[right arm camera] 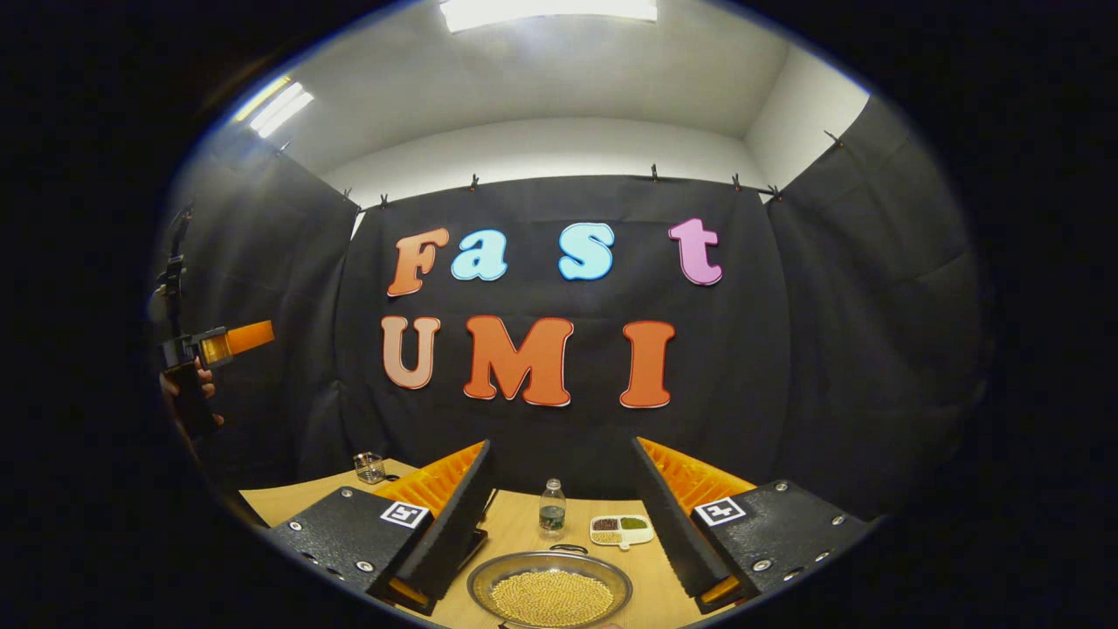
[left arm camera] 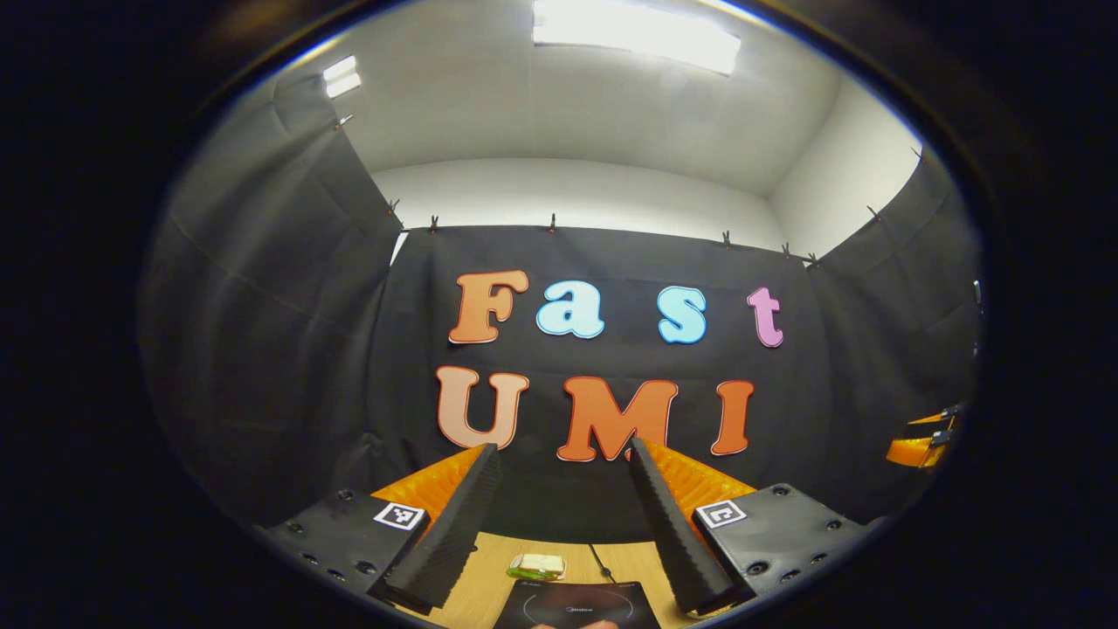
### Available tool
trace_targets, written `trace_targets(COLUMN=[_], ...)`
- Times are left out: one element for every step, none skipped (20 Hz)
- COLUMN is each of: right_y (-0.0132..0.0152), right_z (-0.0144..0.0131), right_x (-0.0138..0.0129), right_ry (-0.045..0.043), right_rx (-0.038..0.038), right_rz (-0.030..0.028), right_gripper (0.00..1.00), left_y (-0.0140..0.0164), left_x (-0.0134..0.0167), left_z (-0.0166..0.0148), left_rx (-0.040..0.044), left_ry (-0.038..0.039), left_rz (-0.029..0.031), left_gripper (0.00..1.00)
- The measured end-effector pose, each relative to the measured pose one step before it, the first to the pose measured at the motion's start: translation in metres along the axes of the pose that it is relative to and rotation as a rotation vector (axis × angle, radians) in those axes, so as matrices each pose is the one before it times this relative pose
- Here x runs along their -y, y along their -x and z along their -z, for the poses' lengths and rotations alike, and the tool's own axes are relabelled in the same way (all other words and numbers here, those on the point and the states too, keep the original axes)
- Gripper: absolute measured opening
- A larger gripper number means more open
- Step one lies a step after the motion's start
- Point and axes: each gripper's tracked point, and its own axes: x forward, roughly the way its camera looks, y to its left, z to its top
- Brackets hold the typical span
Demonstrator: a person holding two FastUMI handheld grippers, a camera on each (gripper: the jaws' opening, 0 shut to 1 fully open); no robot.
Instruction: First push the handle of the pot to place it horizontally, then grasp the pot with both hands and set it on the induction cooktop.
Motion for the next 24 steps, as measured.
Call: trace_targets(right_y=[-0.00098, -0.00117, -0.00207, -0.00339, -0.00206, -0.00284, -0.00321, -0.00293, -0.00456, -0.00491, -0.00252, -0.00382, -0.0035, -0.00317, -0.00302, -0.00541, -0.00477, -0.00456, -0.00452, -0.00611, -0.00528, -0.00681, -0.00802, -0.00543], right_z=[0.00943, 0.00892, 0.00963, 0.01136, 0.01369, 0.01349, 0.01161, 0.01342, 0.01707, 0.01314, 0.01242, 0.0131, 0.01205, 0.01206, 0.01636, 0.01366, 0.01454, 0.0118, 0.01137, 0.0127, 0.0125, 0.0124, 0.00824, 0.00978], right_x=[-0.00087, -0.00142, -0.0004, 0.00002, 0.00024, -0.00191, -0.00465, -0.00291, -0.0053, -0.00454, -0.00304, -0.00273, -0.00311, -0.00474, -0.00655, -0.00792, -0.0079, -0.00449, -0.00227, -0.00202, -0.00092, -0.00061, -0.00346, -0.00363], right_ry=[-0.00514, -0.00613, -0.01222, -0.02025, -0.02408, -0.02526, -0.02089, -0.01401, -0.00532, -0.00086, 0.00373, 0.00429, 0.00578, 0.00709, 0.00807, 0.00331, 0.00005, -0.00014, 0.00525, 0.00531, 0.00349, -0.0023, -0.00549, -0.00965], right_rx=[-0.02088, -0.02033, -0.02282, -0.03239, -0.04067, -0.03848, -0.03696, -0.0445, -0.04236, -0.03657, -0.03497, -0.03522, -0.03308, -0.03725, -0.04753, -0.04904, -0.05201, -0.0412, -0.03972, -0.0343, -0.03961, -0.0466, -0.03597, -0.03551], right_rz=[-0.00566, -0.00771, -0.00763, -0.00283, -0.00242, -0.01014, -0.01189, -0.00974, -0.01313, -0.01203, -0.00737, -0.00479, -0.00899, -0.01079, -0.01862, -0.02782, -0.03023, -0.01585, -0.00784, -0.00239, 0.00582, 0.00208, -0.01092, -0.01428], right_gripper=[0.95, 0.97, 0.97, 0.95, 0.95, 0.97, 0.94, 0.92, 0.9, 0.87, 0.84, 0.8, 0.77, 0.7, 0.66, 0.57, 0.53, 0.42, 0.38, 0.24, 0.25, 0.19, 0.17, 0.12], left_y=[-0.00086, -0.00104, -0.00123, 0.00051, -0.00012, -0.00112, -0.00001, 0.00083, -0.00004, -0.0004, 0.0, 0.00019, -0.0001, -0.00069, -0.0008, -0.00125, -0.00054, -0.00043, -0.00048, -0.00012, 0.00054, -0.00072, 0.00031, -0.00049], left_x=[-0.00079, -0.00169, -0.00128, -0.0016, -0.00158, -0.00064, -0.0011, -0.00182, -0.00142, -0.00062, -0.00165, -0.00131, -0.00177, -0.0013, -0.00154, -0.00103, -0.00249, -0.00251, -0.00098, -0.00151, -0.00164, -0.00144, -0.00244, -0.00179], left_z=[0.00327, 0.00191, 0.00323, 0.00202, 0.00348, 0.00269, 0.00317, 0.00349, 0.00276, 0.00367, 0.00268, 0.00235, 0.00315, 0.002, 0.00385, 0.00278, 0.00387, 0.00351, 0.00359, 0.00206, 0.00306, 0.00208, 0.00034, 0.00046], left_rx=[-0.00602, -0.00619, -0.00626, -0.00552, -0.00834, -0.00611, -0.00605, -0.00637, -0.007, -0.00628, -0.00592, -0.006, -0.00642, -0.00624, -0.0069, -0.00818, -0.00857, -0.0095, -0.00835, -0.0071, -0.00651, -0.00437, -0.00338, -0.00197], left_ry=[0.00356, 0.0032, 0.00074, 0.00076, -0.00162, -0.00056, -0.00155, -0.00176, -0.00184, -0.00221, -0.00239, -0.003, -0.00154, 0.00133, 0.00116, 0.00029, 0.00018, -0.00038, 0.00153, 0.00012, -0.00294, -0.00326, -0.0022, -0.00029], left_rz=[0.00051, -0.0001, -0.00024, -0.00365, -0.00212, -0.00414, -0.00309, -0.00376, -0.00244, -0.00245, -0.00269, -0.00364, -0.00348, -0.00258, -0.00349, -0.00144, -0.0043, -0.00502, -0.00458, -0.00462, -0.00454, -0.00619, -0.00479, -0.00305], left_gripper=[0.97, 0.97, 0.97, 0.98, 0.98, 0.98, 0.98, 0.98, 0.98, 0.98, 0.97, 0.97, 0.98, 0.97, 0.97, 0.97, 0.97, 0.96, 0.96, 0.96, 0.96, 0.96, 0.97, 0.97])
